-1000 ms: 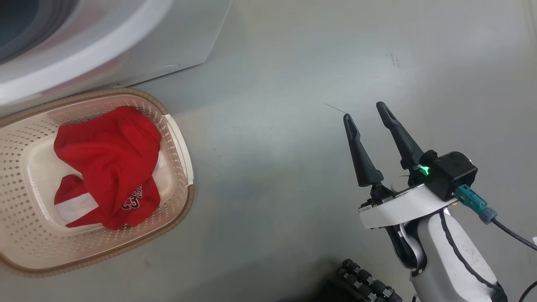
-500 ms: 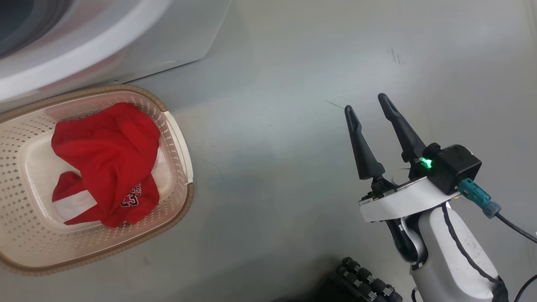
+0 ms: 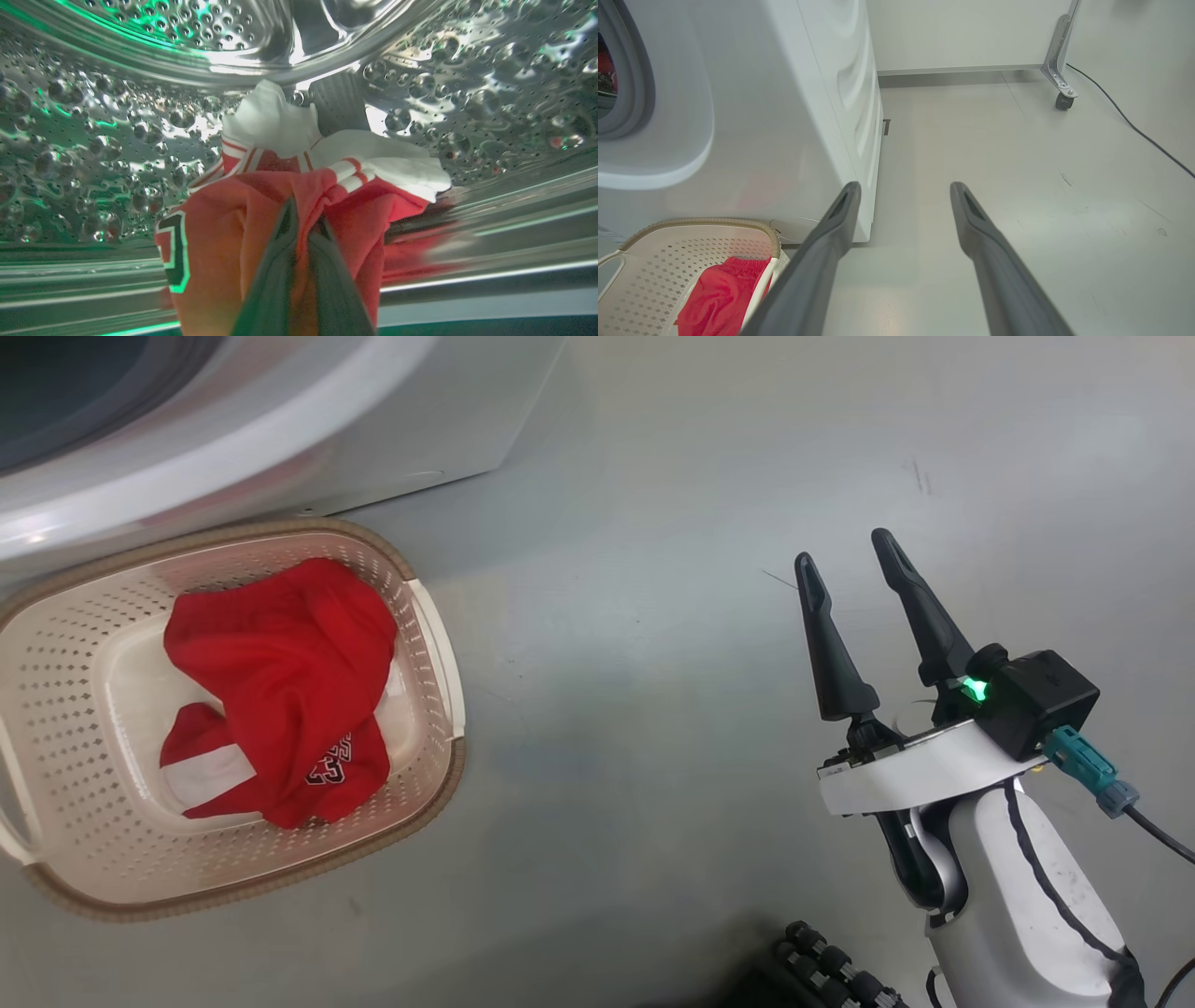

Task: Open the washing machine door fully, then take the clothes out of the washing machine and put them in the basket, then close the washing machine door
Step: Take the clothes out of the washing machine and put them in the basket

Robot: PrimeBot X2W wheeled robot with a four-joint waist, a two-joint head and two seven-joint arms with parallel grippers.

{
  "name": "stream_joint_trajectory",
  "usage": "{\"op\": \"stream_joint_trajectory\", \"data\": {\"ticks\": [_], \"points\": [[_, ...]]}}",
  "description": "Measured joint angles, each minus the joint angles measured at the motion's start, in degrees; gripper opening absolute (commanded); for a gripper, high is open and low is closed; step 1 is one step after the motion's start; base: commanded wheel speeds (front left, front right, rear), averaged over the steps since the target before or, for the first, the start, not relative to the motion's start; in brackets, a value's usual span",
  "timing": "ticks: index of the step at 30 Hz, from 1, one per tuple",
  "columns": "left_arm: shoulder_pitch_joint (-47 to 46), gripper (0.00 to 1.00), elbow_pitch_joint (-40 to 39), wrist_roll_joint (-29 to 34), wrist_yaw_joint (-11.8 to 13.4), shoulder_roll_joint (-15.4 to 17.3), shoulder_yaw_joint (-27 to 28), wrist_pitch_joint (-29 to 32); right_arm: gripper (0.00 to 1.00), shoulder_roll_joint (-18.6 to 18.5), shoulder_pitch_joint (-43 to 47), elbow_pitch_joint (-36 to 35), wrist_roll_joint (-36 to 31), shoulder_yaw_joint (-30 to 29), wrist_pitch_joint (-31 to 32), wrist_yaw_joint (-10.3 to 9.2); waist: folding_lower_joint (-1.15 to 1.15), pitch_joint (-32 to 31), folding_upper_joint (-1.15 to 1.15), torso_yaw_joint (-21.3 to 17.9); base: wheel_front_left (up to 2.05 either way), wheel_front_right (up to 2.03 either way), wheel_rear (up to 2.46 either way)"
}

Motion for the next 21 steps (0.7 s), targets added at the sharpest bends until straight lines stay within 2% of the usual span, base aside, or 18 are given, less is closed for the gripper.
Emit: {"op": "stream_joint_trajectory", "data": {"ticks": [8, 17, 21], "points": [[1.72, 0.00, -2.54, -2.03, 0.36, -2.64, 2.08, -8.82, 1.00, -0.02, -0.01, -0.11, -0.74, -1.02, -0.01, -0.05, 0.00, -1.22, 0.00, 2.03, 0.00, 0.00, 0.00], [9.85, 0.00, -6.02, -4.71, 1.40, -6.69, 5.05, -19.89, 1.00, -0.04, 0.05, -0.02, -2.08, -1.88, -0.02, -0.05, 0.00, -3.59, 0.00, 4.05, 0.00, 0.00, 0.00], [13.93, 0.00, -7.53, -5.46, 1.60, -7.45, 6.10, -24.47, 1.00, -0.11, 0.18, 0.14, -2.60, -2.19, -0.02, -0.05, 0.00, -5.01, 0.00, 4.86, 0.00, 0.00, 0.00]]}}
